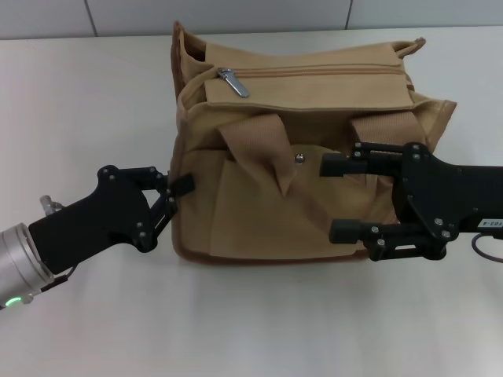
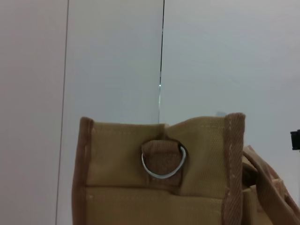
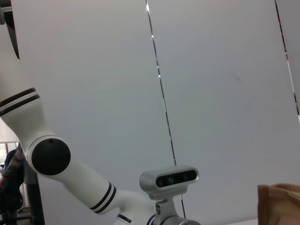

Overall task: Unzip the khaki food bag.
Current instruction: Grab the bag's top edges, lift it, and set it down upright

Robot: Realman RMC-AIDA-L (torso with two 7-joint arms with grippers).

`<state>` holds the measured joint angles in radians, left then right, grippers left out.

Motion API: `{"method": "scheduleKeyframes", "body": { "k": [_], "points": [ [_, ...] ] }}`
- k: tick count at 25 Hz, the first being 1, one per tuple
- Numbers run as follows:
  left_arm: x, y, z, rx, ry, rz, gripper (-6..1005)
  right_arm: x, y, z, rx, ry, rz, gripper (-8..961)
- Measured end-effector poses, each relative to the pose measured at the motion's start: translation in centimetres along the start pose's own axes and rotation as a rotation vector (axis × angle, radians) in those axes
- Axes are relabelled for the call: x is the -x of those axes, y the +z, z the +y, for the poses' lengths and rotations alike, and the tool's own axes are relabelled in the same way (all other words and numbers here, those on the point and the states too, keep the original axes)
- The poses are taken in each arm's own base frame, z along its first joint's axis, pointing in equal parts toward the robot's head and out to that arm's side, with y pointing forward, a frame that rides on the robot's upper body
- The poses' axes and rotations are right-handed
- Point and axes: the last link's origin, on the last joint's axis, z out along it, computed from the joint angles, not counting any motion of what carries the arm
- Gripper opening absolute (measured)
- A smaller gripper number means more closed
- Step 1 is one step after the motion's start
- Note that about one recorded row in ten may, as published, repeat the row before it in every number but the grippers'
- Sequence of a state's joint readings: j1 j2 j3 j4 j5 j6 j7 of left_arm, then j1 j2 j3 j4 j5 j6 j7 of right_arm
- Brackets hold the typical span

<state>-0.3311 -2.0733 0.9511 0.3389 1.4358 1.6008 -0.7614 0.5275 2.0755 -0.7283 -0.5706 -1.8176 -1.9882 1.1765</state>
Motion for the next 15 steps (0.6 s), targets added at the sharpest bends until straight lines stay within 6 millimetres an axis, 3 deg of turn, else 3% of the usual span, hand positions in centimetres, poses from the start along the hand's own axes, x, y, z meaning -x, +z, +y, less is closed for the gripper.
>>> {"method": "scheduleKeyframes", "body": {
  "k": [15],
  "points": [
    [-0.54, -0.19, -0.50, -0.024, 0.010, 0.027, 59, 0.16, -0.69, -0.05, -0.041, -0.004, -0.029, 759]
  ]
}}
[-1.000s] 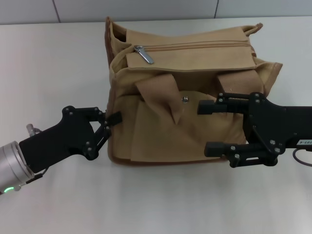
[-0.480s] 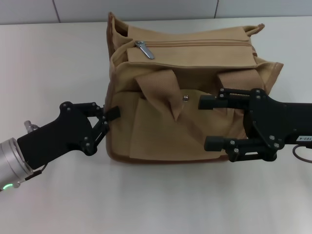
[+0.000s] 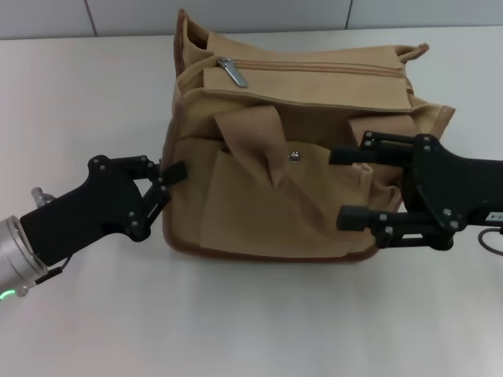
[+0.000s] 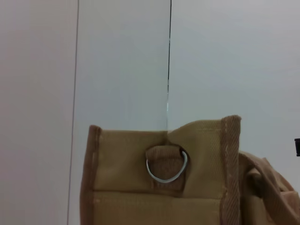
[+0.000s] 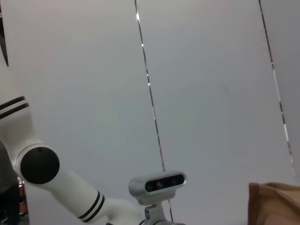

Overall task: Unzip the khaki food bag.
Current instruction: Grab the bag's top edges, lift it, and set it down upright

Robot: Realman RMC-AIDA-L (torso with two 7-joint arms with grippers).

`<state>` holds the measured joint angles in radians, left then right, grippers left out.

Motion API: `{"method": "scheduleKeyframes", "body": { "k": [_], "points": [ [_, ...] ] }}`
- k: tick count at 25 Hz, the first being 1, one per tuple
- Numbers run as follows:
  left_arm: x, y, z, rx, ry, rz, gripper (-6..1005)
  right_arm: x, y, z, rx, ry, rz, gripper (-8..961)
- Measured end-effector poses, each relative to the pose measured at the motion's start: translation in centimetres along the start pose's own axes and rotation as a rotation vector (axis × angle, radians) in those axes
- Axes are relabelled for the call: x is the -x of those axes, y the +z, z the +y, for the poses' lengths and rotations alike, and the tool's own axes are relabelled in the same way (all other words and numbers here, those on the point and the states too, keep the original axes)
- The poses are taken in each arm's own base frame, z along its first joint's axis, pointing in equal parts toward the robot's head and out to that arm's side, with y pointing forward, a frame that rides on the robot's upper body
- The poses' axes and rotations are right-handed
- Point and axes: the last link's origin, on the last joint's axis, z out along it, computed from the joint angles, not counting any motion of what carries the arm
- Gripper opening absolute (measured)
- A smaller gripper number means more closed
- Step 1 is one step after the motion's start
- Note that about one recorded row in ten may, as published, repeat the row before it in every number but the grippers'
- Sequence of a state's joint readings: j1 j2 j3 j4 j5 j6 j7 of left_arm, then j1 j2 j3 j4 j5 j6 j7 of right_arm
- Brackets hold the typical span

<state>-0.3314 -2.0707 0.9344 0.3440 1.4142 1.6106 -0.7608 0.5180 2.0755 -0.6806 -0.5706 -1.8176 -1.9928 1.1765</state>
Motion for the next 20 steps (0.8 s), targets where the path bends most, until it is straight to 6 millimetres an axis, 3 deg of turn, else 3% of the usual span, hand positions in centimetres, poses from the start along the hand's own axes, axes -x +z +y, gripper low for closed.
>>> {"method": "scheduleKeyframes", "body": {
  "k": [12, 20],
  "points": [
    [-2.3, -1.3, -1.5, -0.067, 0.063, 0.119, 59, 0.2, -1.1, -0.8, -0.163, 0.047, -0.199, 759],
    [-3.0, -0.5, -1.7, -0.057, 0.096, 0.157, 59, -0.5, -0.8, -2.0, -0.264, 0.104, -0.252, 760]
  ]
}}
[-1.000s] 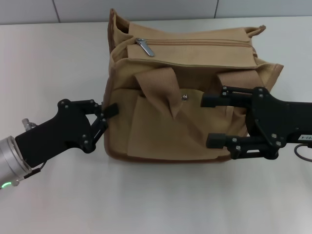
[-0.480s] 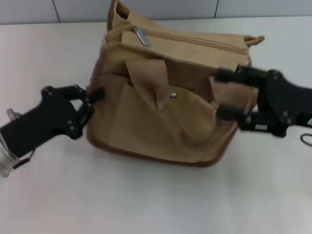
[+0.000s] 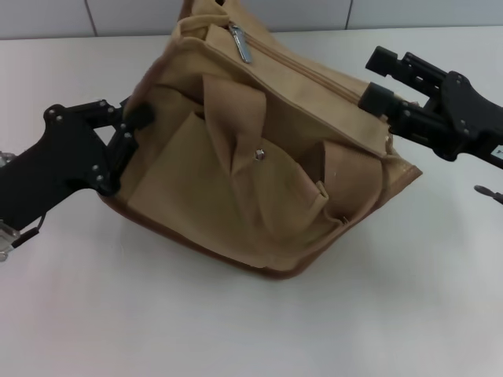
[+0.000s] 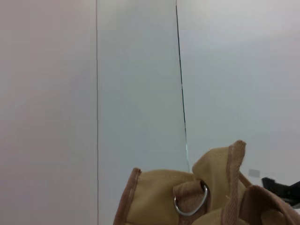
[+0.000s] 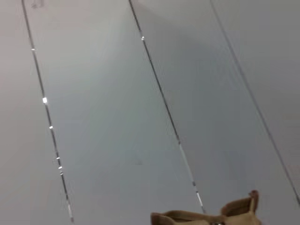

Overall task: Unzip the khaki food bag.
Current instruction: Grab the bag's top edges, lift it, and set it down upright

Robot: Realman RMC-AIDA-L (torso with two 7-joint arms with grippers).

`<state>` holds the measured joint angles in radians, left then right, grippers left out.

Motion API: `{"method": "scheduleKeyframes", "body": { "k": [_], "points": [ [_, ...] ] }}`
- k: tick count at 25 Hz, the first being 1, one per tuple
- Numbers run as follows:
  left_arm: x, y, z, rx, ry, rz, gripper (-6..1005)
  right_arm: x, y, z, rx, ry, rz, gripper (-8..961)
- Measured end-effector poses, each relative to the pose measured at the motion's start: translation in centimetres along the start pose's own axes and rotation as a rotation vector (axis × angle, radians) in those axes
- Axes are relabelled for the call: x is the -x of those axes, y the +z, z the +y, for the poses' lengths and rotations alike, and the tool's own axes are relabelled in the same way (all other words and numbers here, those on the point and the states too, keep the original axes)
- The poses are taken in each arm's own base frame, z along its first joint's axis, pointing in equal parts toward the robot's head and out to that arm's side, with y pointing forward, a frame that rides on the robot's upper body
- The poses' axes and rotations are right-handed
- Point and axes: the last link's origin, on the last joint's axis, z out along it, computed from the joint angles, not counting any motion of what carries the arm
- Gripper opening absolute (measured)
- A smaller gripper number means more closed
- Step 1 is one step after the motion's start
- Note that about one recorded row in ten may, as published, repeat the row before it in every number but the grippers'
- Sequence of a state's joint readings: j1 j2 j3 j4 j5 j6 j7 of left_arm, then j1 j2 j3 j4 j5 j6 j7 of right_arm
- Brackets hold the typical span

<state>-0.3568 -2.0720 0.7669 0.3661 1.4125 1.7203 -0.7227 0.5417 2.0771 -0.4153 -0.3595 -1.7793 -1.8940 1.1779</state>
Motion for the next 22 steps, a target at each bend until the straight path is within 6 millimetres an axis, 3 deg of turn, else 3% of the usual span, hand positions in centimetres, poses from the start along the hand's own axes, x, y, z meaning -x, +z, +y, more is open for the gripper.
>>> {"method": "scheduleKeyframes", "body": {
  "k": [22],
  "points": [
    [-0.5, 0.7, 0.0, 0.017, 0.022, 0.043, 59, 0.5, 1.3, -0.8, -0.004, 0.095, -0.011, 759]
  ]
}}
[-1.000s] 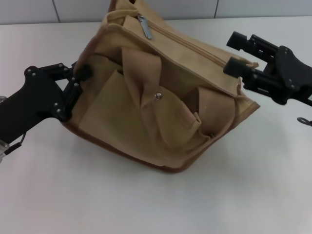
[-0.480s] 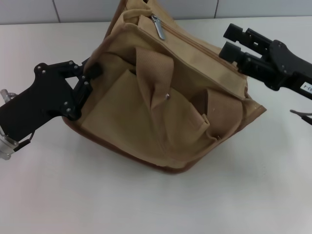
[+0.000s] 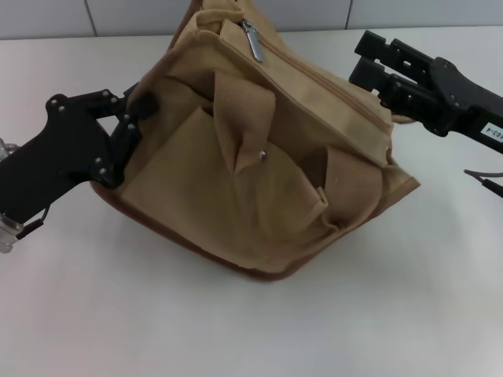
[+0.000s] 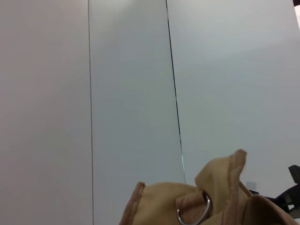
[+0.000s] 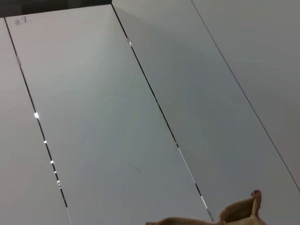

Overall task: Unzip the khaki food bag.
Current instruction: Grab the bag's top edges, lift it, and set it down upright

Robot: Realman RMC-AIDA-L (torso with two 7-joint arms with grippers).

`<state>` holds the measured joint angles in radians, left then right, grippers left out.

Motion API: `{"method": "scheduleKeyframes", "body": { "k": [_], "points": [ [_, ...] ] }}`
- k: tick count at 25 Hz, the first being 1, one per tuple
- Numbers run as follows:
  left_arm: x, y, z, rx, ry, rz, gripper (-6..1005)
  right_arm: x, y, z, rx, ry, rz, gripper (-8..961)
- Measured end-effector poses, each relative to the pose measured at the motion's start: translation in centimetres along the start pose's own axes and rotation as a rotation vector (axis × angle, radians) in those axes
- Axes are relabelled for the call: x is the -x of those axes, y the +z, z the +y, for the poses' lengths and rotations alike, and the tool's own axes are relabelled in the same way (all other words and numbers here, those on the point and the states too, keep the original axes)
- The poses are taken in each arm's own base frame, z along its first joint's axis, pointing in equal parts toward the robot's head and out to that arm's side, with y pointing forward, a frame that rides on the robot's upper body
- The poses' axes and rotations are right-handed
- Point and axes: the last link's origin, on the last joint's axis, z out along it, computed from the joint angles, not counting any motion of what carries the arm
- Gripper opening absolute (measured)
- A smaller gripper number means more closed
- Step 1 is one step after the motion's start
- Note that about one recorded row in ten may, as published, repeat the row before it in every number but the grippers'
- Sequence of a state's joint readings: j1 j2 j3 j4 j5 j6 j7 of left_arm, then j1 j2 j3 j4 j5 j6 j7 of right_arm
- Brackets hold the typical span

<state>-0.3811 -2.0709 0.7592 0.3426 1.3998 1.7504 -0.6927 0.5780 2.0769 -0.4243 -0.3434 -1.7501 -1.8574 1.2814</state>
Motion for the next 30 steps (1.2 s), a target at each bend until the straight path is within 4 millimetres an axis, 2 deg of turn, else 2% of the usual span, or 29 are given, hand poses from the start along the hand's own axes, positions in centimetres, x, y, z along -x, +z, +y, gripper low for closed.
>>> {"method": "scheduleKeyframes", "body": {
  "k": [9, 21, 30],
  "points": [
    [-0.5, 0.6, 0.0, 0.030, 0.031, 0.029, 59, -0.9, 1.3, 0.3, 0.027, 0.020, -0.013, 759],
    [-1.8, 1.8, -0.6, 0.053, 0.097, 0.098, 59, -3.6, 4.3, 0.3, 0.003, 0.084, 0.006, 759],
    [-2.2, 2.4, -0.2, 0.089, 0.136, 0.133, 60, -4.4, 5.1, 0.3, -0.012, 0.102, 0.020, 759]
  ]
}}
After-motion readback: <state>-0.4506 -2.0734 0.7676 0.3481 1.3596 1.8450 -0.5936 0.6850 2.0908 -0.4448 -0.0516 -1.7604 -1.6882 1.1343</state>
